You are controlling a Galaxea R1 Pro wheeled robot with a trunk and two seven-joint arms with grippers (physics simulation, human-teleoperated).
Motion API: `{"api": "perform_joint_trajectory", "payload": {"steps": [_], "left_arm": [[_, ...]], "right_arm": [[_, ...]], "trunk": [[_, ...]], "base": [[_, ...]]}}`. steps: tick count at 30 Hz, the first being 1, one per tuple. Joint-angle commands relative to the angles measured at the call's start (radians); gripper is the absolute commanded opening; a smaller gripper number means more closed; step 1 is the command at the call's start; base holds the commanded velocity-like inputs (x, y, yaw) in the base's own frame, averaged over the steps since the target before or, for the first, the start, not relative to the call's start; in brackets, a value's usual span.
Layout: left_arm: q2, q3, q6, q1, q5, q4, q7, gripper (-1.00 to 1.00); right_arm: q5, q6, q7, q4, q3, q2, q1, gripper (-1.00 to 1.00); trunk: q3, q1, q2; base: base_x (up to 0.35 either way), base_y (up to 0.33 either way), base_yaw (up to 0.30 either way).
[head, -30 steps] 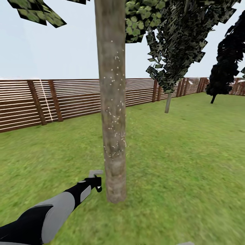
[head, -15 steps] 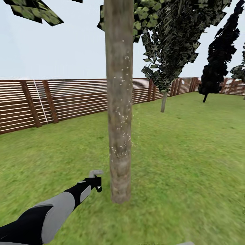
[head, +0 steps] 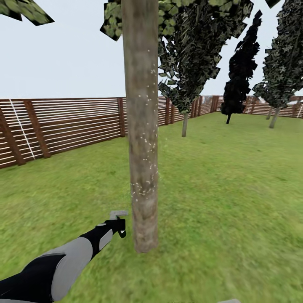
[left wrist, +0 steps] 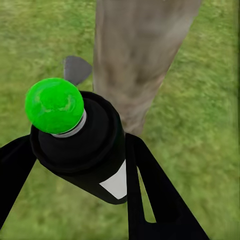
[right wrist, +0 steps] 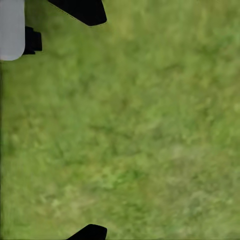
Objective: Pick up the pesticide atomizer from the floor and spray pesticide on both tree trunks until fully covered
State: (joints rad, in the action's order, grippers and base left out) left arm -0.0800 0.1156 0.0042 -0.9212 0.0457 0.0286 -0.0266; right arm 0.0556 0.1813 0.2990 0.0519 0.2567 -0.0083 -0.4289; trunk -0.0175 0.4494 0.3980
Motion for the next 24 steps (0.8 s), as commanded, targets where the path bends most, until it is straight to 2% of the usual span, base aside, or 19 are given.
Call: {"api": "perform_joint_trajectory", "payload": {"steps": [1,10,24], "left_arm": [[0.000,0.008,0.000,-0.001,0.005,0.001,-0.003,-1.00],[0.000,0.008,0.000,0.000,0.005,0.001,-0.003,-1.00],[-0.001,0.007,-0.002,-0.001,0.005,0.001,-0.003,-1.00]], "right_arm": [[0.006,0.007,0.001,0.005,0.007,0.001,-0.002,1.00],[0.006,0.007,0.001,0.005,0.007,0.001,-0.002,1.00],[0.006,0.007,0.001,0.005,0.007,0.001,-0.002,1.00]], "trunk": [[-0.002,0.001,0.002],[-0.002,0.001,0.002],[-0.002,0.001,0.002]], "base": [[0.000,0.350,-0.291],[0.000,0.350,-0.099],[0.000,0.330,-0.267]]}}
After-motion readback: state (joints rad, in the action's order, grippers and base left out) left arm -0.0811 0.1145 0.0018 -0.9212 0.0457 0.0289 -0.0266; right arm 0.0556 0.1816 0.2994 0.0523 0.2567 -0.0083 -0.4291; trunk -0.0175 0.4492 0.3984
